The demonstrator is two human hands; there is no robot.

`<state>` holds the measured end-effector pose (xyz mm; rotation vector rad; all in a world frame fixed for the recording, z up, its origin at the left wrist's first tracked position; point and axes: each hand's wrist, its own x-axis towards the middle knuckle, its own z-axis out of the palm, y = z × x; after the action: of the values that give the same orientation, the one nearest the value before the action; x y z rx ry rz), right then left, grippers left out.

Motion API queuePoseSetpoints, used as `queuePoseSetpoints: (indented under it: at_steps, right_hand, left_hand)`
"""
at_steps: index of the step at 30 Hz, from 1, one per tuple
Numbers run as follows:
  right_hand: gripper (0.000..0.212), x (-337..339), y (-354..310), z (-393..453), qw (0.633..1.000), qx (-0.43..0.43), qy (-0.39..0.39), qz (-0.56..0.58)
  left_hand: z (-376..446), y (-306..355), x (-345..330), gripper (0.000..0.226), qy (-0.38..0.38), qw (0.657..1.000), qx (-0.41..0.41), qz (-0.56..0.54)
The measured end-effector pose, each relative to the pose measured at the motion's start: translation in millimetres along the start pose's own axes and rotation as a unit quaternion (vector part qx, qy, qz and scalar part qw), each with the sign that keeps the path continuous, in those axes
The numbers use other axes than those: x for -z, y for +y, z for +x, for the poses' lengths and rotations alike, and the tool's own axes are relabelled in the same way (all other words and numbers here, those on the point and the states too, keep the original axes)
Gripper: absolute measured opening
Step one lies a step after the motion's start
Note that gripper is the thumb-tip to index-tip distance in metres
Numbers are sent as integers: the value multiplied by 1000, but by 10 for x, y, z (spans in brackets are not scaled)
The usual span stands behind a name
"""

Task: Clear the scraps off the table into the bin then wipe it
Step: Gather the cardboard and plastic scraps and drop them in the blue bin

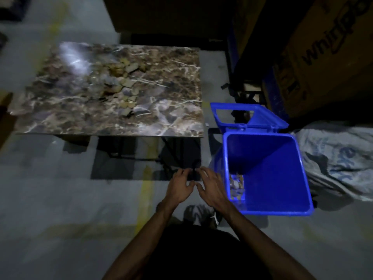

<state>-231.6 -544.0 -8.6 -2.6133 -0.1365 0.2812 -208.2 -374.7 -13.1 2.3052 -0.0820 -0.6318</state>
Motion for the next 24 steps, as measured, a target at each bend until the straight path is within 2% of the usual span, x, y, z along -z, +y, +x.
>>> queuePoseSetpoints:
  at_steps: [7, 12, 15, 19, 21, 24]
  right_hand:
    - [52, -276, -867, 603, 999, 42, -25, -5]
    - [51, -364, -1261, 1160, 996, 78, -32, 20]
    - [50, -422, -1438, 1559, 995, 81, -43, 38]
    - [48, -487, -1626, 2187, 990, 112, -62, 53]
    - [44, -525, -1701, 2559, 985, 130, -71, 88]
    - [36, -530, -1838, 3073, 975, 110, -110, 159]
  left_hand:
    - [-93, -780, 995, 51, 90, 994, 35, -56]
    - [114, -1214, 1614, 47, 164, 976, 84, -114]
    - [335, -1316, 1899, 47, 194, 963, 124, -142]
    - [730, -1389, 2142, 49, 203, 958, 129, -154]
    - [962, -1376, 2281, 44, 219, 951, 133, -175]
    - [1282, -1356, 2455, 40, 244, 933, 183, -190]
